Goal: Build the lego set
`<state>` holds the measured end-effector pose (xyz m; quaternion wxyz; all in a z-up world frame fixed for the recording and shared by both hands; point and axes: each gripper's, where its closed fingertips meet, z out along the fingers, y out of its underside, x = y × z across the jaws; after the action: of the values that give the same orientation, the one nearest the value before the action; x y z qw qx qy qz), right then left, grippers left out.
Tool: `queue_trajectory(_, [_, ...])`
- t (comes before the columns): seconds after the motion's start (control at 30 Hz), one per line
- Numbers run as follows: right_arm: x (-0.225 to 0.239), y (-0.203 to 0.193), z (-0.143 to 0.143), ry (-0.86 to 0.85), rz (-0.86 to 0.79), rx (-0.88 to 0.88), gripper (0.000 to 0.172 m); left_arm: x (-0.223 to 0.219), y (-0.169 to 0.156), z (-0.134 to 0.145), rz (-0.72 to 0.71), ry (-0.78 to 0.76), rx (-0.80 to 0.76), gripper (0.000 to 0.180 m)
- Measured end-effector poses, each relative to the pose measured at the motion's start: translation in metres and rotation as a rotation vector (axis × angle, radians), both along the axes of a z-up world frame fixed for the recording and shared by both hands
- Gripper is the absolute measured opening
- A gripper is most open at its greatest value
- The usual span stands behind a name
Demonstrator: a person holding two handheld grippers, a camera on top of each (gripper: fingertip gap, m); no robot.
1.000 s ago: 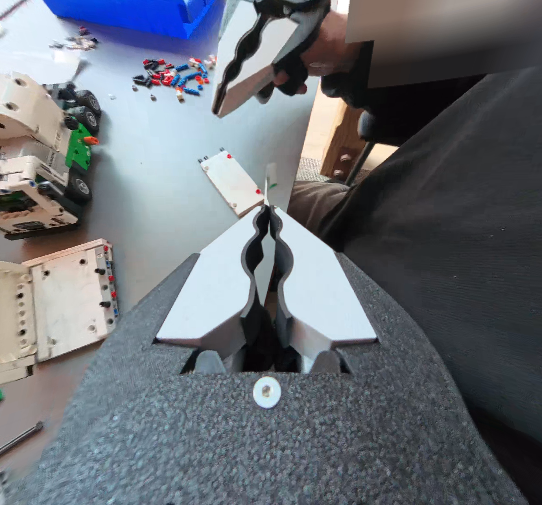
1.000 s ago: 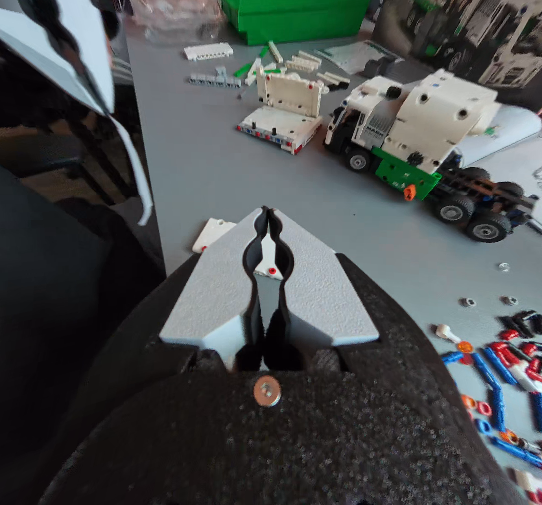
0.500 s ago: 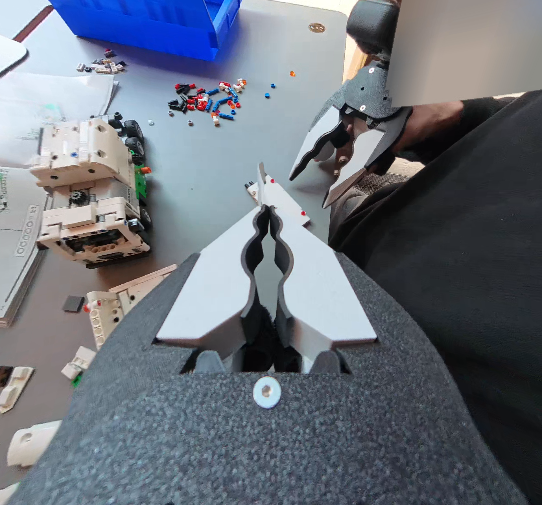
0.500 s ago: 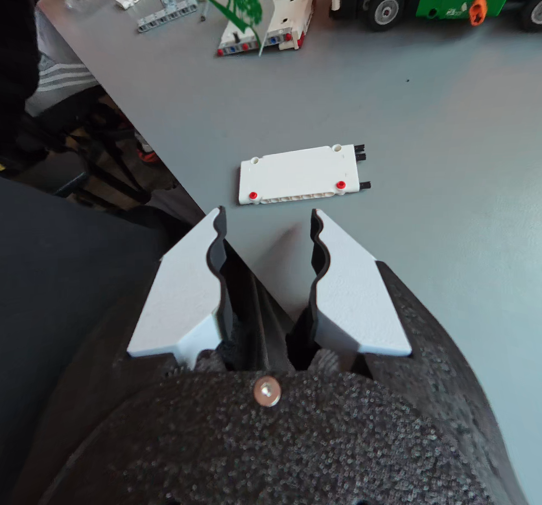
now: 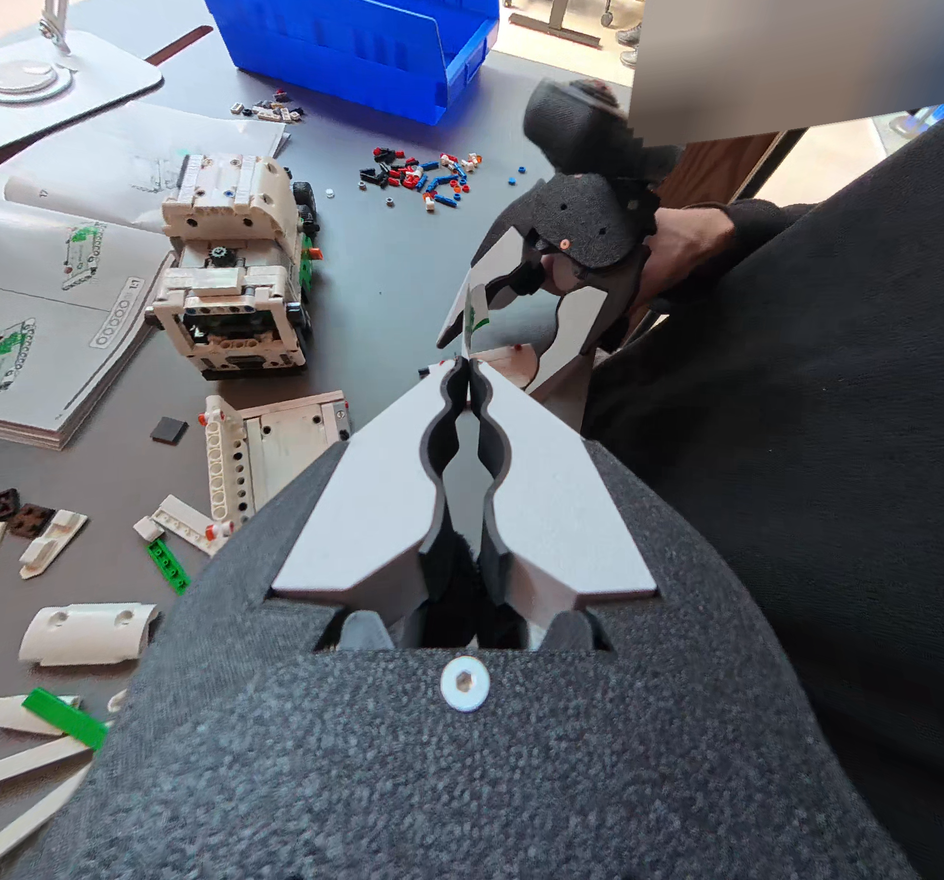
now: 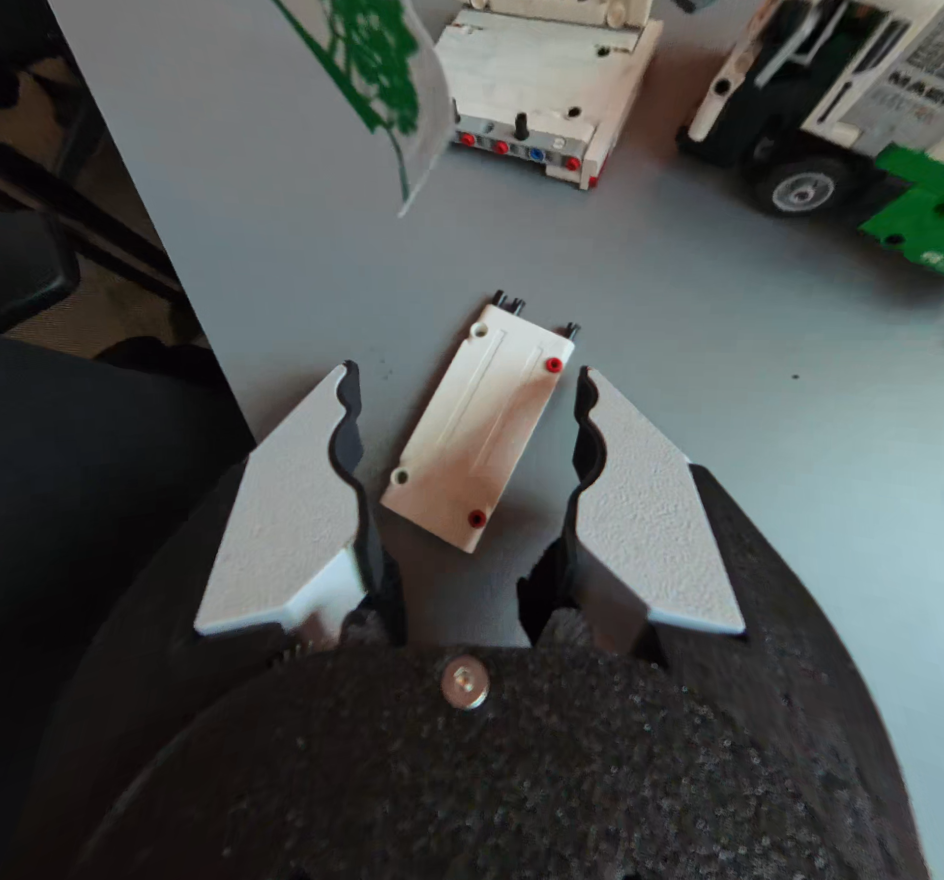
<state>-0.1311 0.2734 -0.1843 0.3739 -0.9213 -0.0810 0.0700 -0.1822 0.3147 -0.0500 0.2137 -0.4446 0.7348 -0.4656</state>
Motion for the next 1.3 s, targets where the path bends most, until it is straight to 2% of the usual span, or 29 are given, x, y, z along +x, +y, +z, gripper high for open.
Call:
queue_trajectory(0.07, [-0.006,-0.002,0.009,-0.024,0.016,0.02,0.081,-0.003,0.008,-0.002,0.029,-0.002,-0.018,0.0])
queue_trajectory(0.2, [-0.002,-0.02,-0.006,-0.185,-0.011,-0.049,0.075,-0.008,0.017,-0.006,0.06,0.007,-0.079,0.0])
queue_trajectory(0.3, [0.003,-0.017,-0.002,-0.282,0.029,0.005,0.035,-0.008,0.021,-0.015,0.07,0.047,-0.117,0.0])
queue_trajectory(0.4, [0.006,-0.016,-0.002,-0.467,0.284,0.054,0.012,-0.009,0.017,-0.026,0.061,0.111,-0.174,0.0])
queue_trajectory(0.47, [0.015,-0.012,-0.002,-0.544,0.43,0.107,0.008,-0.009,0.015,-0.035,0.068,0.159,-0.206,0.0])
queue_trajectory(0.53, [0.018,-0.013,0.0,-0.475,0.549,0.106,0.008,-0.007,0.015,-0.044,0.081,0.19,-0.222,0.0])
queue_trajectory(0.63, [0.018,-0.018,0.02,-0.252,0.59,0.131,0.012,-0.005,0.011,-0.043,0.082,0.195,-0.275,0.0])
queue_trajectory(0.73, [0.026,-0.019,0.037,-0.007,0.469,0.144,0.036,0.0,0.004,-0.041,0.065,0.205,-0.368,0.0])
queue_trajectory(0.77, [0.032,-0.012,0.043,0.082,0.366,0.161,0.036,0.002,0.001,-0.041,0.052,0.208,-0.402,0.0])
queue_trajectory(0.83, [0.025,-0.007,0.057,0.333,0.292,0.206,0.047,0.008,-0.005,-0.043,0.022,0.228,-0.444,0.0])
queue_trajectory(0.9, [0.024,0.001,0.069,0.558,0.209,0.252,0.047,0.015,-0.008,-0.047,-0.004,0.258,-0.446,0.0])
queue_trajectory(0.97, [0.024,0.001,0.076,0.688,0.182,0.305,0.044,0.02,-0.013,-0.047,-0.044,0.273,-0.455,0.0])
queue_trajectory(1.1, [0.027,-0.004,0.073,0.651,0.129,0.352,0.035,0.032,-0.021,-0.049,-0.106,0.296,-0.474,0.0])
queue_trajectory(1.17, [0.024,-0.007,0.081,0.55,0.145,0.398,0.028,0.035,-0.025,-0.051,-0.134,0.307,-0.472,0.0])
queue_trajectory(1.23, [0.025,-0.008,0.078,0.399,0.152,0.387,0.029,0.037,-0.028,-0.052,-0.156,0.313,-0.465,0.0])
queue_trajectory(1.3, [0.024,-0.01,0.077,0.322,0.175,0.354,0.03,0.039,-0.031,-0.052,-0.178,0.314,-0.464,0.0])
